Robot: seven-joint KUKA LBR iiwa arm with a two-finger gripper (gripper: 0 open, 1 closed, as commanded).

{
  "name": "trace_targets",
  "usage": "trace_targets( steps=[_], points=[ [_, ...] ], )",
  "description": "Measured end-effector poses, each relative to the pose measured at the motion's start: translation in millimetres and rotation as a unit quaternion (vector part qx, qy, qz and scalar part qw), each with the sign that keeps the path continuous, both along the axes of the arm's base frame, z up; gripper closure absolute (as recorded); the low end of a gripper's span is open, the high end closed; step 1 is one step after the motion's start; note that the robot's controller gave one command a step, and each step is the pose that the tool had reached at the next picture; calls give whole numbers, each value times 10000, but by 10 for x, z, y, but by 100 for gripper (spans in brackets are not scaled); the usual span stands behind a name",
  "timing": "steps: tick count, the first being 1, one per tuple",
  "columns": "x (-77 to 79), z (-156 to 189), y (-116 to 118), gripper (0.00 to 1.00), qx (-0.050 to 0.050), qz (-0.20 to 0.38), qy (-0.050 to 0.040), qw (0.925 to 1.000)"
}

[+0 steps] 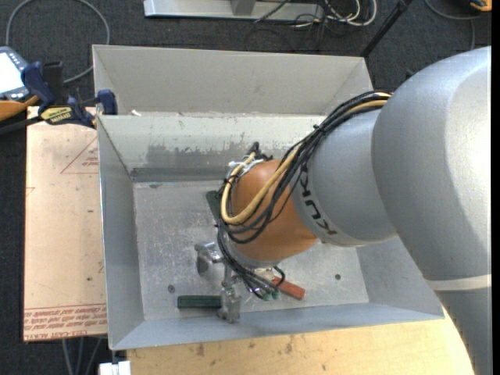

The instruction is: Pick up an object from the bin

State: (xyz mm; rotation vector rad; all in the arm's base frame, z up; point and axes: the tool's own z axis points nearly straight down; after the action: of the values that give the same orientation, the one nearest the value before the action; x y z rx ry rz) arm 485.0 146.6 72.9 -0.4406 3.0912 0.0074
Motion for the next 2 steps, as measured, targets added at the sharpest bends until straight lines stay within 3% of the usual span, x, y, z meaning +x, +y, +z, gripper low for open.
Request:
trace_targets(
  steps=[1,2],
  points=[
    [-37,-19,-7,100,-22,3,67,10000],
    [-16,811,4,100,-21,-4,49,10000]
  ],
)
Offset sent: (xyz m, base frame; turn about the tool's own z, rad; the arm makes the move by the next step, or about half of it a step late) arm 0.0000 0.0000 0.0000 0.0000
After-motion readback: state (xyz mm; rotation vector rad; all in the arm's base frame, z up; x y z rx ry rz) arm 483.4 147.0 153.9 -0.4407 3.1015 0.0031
